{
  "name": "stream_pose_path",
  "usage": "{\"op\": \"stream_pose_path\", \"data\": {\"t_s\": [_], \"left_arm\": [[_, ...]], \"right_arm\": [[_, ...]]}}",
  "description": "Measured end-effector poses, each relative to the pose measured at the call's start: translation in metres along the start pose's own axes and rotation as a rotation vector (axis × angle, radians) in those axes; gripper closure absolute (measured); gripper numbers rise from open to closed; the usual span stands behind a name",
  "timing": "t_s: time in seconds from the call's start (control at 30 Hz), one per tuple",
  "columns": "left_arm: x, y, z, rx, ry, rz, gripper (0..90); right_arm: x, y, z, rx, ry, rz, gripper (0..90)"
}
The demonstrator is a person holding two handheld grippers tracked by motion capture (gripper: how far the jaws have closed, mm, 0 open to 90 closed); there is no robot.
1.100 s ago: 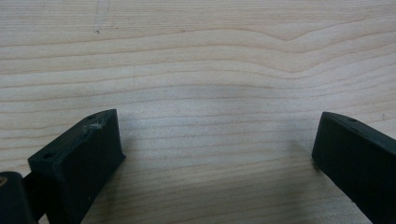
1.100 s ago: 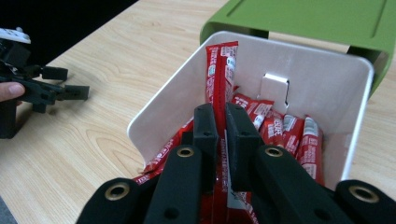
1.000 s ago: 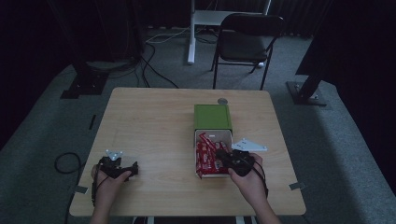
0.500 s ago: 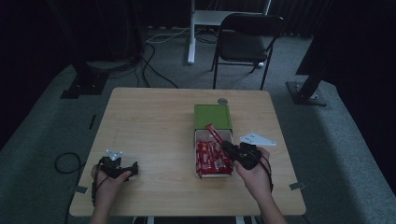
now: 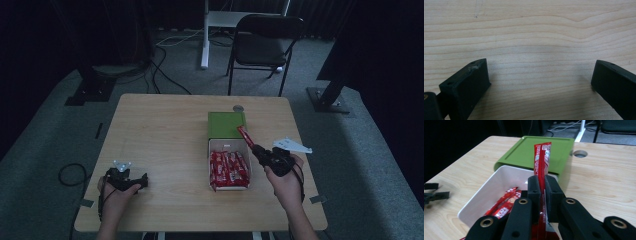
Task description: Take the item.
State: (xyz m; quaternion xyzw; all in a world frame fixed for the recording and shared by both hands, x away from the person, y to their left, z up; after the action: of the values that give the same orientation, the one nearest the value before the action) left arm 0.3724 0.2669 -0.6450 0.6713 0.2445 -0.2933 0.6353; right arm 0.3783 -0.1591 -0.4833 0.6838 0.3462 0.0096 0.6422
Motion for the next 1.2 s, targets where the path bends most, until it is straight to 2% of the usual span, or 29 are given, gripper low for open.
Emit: {"op": "stream_pose_path", "data": {"t_s": [0.37,0.63,0.9,1.2], "left_arm": [[0.000,0.000,0.000,0.000,0.000,0.000,2.5],[0.000,0.000,0.000,0.000,0.000,0.001,2.5],[0.000,0.000,0.000,0.000,0.000,0.000,2.5],[0.000,0.000,0.000,0.000,0.000,0.000,2.5]], "right_arm": [[-0.012,-0.003,0.037,0.037,-0.081,0.024,84.2],[-0.018,-0.013,0.064,0.055,-0.141,0.027,84.2],[-0.019,-0.021,0.080,0.068,-0.158,0.047,84.2],[-0.019,-0.036,0.102,0.103,-0.213,0.052,84.2]]}}
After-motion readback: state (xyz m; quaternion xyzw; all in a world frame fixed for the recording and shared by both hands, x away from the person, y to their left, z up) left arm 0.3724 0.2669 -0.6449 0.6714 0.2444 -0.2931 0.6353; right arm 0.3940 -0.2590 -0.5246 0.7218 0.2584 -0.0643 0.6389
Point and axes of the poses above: each handheld gripper's, and its own axes: x roughly forward along the jaws, y roughly out of its top, z roughly to its right, the point moved 10 cm from there along x, roughly forward along the jaws
